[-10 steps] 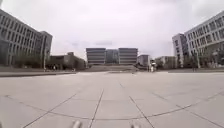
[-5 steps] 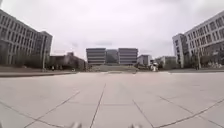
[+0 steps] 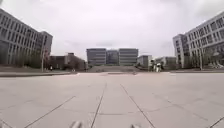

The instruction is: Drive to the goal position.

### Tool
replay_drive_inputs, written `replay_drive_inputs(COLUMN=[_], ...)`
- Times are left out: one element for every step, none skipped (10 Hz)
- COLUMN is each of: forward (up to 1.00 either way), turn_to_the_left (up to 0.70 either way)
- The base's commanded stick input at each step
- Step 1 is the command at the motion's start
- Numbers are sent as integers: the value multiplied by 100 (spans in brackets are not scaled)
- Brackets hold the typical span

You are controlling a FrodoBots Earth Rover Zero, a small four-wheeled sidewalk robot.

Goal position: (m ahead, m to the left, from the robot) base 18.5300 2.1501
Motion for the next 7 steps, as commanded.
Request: replay_drive_inputs(forward=[70,70,70,70,70,70,70], turn_to_the_left=[0,0,0,0,0,0,0])
